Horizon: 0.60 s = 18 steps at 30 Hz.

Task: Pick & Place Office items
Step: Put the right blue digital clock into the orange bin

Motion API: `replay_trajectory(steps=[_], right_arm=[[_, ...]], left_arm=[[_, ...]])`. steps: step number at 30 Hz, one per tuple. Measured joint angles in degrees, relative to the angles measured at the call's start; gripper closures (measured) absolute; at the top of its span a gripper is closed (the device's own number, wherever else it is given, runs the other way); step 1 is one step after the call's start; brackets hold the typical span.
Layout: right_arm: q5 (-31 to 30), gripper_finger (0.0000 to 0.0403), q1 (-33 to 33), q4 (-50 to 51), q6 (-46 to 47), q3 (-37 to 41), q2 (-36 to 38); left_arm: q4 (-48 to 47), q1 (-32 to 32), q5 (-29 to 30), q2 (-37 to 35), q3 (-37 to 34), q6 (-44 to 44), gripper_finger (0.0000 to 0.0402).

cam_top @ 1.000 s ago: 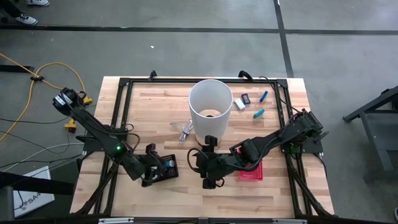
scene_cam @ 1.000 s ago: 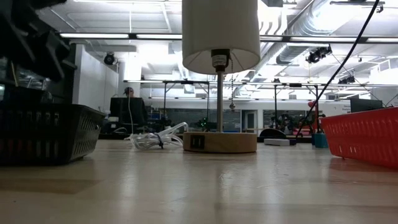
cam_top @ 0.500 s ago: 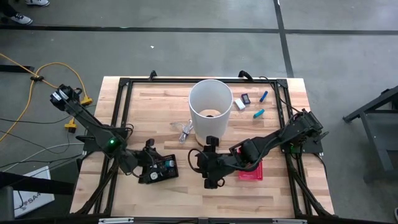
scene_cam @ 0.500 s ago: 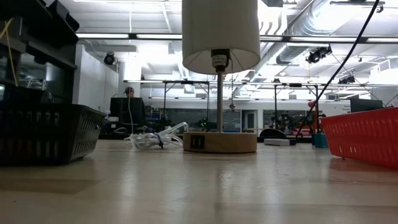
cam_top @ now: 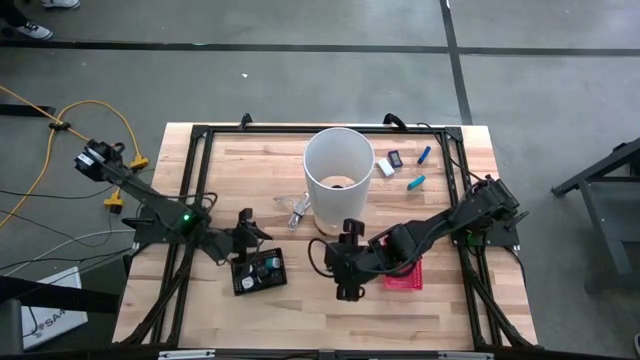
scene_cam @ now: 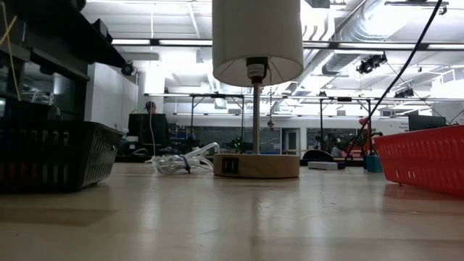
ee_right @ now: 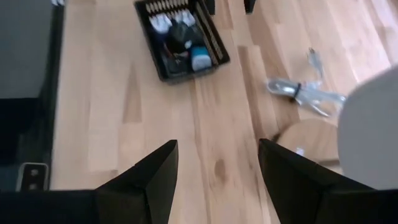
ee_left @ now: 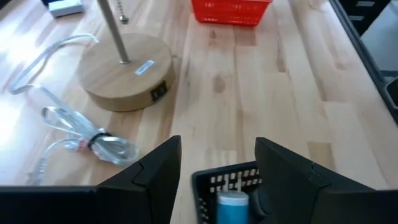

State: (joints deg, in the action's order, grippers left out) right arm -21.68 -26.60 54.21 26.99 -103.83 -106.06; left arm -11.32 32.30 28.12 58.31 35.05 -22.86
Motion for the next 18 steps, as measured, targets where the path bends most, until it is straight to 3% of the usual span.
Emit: replay_trajectory(steps=[18], right_arm=[[-15.28,0.0195,-6.78,15.34,15.8,0.0,0.2]], left_arm=[[-16.26,-3.75,1.31,-18.29,0.04,4.27,0.0202]])
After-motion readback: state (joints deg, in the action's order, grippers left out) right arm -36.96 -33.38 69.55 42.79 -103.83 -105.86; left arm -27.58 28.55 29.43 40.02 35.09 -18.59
